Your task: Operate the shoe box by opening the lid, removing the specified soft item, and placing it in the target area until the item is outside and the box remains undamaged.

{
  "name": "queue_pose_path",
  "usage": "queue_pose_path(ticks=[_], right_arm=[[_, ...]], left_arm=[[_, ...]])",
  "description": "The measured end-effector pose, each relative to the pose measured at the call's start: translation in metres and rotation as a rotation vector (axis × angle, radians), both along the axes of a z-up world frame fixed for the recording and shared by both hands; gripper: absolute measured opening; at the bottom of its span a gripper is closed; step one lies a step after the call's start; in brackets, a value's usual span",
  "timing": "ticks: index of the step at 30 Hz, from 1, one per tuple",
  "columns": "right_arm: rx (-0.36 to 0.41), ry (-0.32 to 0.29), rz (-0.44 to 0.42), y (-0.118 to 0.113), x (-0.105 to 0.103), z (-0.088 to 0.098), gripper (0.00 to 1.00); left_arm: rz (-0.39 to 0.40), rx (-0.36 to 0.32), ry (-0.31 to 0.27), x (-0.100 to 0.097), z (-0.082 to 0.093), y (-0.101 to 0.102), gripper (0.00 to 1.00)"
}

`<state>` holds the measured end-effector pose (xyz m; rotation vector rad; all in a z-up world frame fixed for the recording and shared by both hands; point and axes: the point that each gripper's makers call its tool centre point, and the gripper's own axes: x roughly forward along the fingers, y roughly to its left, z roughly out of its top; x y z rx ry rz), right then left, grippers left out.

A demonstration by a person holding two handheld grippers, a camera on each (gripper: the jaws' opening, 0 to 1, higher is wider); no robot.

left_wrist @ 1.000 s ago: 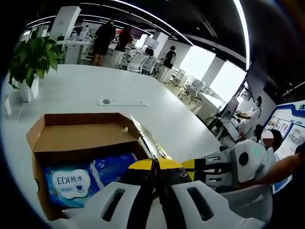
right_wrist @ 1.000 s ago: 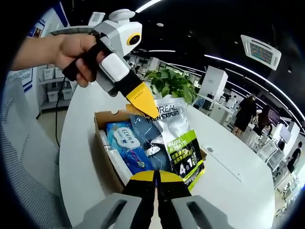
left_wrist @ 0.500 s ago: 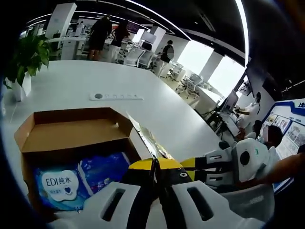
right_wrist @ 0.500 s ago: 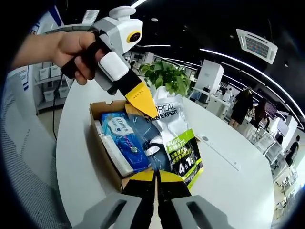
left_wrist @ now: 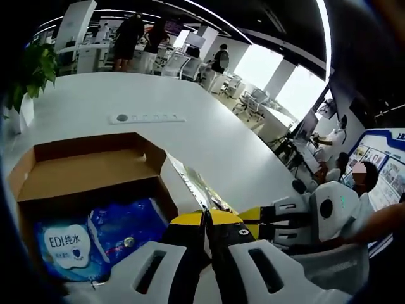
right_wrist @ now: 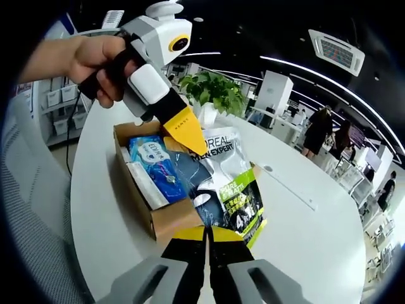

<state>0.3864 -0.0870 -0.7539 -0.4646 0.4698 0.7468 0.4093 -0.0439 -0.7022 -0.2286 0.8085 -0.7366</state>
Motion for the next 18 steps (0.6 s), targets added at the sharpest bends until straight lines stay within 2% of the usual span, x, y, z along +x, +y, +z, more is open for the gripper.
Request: queue_pose_path(ticks=[18], right_arm=[[-0.004,0.040,-0.079,-0.024,0.006,-0.019,0.00]], left_arm=[[0.002,0.029,0.014,0.007,-0.019,-0.020,0.00]])
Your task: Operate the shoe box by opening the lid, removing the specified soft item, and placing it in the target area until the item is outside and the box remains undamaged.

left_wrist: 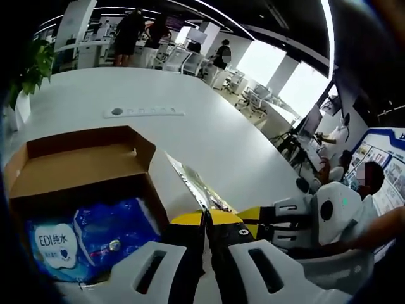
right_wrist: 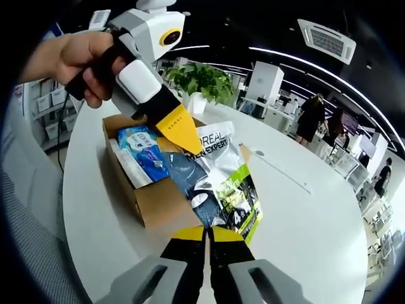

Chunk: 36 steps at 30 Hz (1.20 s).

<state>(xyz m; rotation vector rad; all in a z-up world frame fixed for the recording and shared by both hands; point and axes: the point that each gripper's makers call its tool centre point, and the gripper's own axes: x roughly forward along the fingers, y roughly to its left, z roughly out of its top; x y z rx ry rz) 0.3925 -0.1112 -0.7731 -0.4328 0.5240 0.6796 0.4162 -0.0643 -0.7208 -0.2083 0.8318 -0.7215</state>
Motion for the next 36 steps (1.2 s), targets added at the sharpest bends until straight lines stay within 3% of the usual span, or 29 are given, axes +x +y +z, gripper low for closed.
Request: queue_pose_path(ticks=[10,28,36], right_arm=[[0.007,-0.025,-0.029,-0.007,0.007,0.000,0.00],[0.005,-0.077,0.017,0.001,0.012,0.008,0.02],[0.000,-0.048,0.068,0.009,0.005,-0.003,0.00]], left_arm=[[0.021,0.001,0.008,0.005,-0.006,-0.004,0.00],[0.044,0.013,0.008,0.008,-0.014,-0.017,0.00],[0.031,0.044,0.028,0.008,-0.026,-0.017,0.00]])
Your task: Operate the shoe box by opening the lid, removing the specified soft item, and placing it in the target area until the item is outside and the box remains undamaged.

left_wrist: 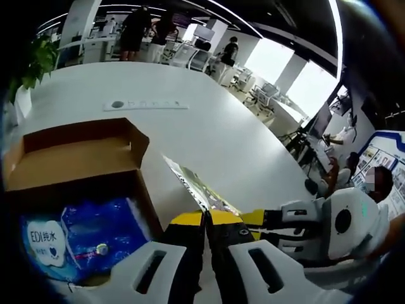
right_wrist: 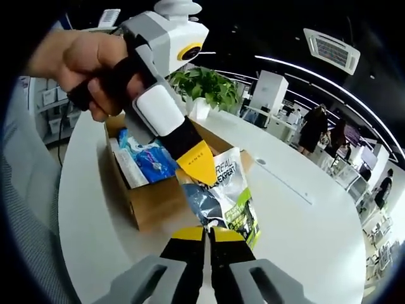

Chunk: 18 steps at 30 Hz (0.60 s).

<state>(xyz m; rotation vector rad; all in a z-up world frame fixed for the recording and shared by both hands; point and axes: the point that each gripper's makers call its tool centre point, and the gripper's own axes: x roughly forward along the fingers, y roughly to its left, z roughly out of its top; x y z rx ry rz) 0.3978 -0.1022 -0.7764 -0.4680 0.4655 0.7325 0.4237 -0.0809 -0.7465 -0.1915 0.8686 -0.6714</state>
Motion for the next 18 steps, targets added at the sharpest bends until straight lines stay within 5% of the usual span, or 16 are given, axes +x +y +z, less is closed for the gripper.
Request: queue_pose_path(ticks=[18], right_arm=[[0.014,0.026,0.017,0.000,0.001,-0.012,0.00]], left_arm=[[-0.032,0.077,-0.065,0.008,-0.001,0.012,0.04]])
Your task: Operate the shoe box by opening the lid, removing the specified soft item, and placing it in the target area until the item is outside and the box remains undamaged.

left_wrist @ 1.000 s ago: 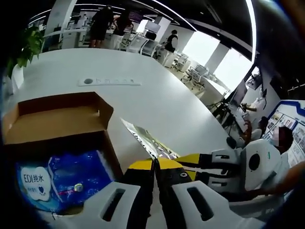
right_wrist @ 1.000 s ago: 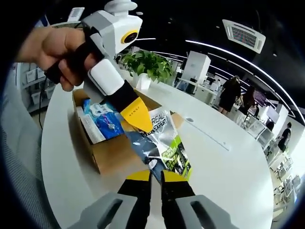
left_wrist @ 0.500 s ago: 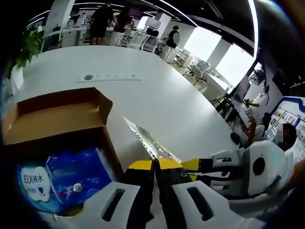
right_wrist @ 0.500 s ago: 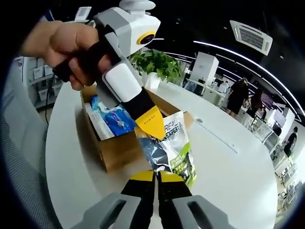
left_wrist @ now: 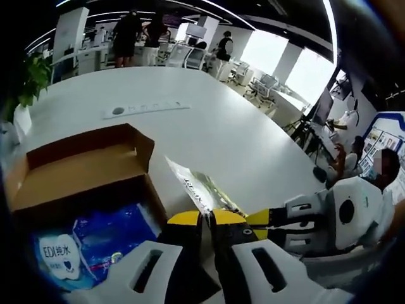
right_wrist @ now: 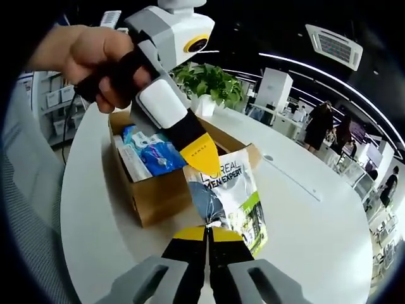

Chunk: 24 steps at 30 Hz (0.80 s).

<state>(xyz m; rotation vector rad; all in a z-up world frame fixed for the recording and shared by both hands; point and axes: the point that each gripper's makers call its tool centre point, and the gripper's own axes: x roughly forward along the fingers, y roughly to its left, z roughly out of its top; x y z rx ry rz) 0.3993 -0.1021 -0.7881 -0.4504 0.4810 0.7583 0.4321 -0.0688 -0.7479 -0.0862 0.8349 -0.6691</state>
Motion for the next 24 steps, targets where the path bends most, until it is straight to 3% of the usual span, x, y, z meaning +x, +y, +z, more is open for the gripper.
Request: queue_pose_path(ticks=[7,13,24], right_arm=[[-0.020,0.009,0.007,-0.003,0.000,-0.007,0.00],[-0.048,0.017,0.037,-0.002,0.000,-0.016,0.00],[-0.120,0.028,0.095,-0.003,0.003,-0.031,0.00]], left_arm=[[0.010,-0.015,-0.012,0.002,0.009,0.009,0.10],[-0.020,0.016,-0.052,-0.001,0.016,0.018,0.17],[0.017,0.041,-0.097,-0.004,0.030,0.058,0.18]])
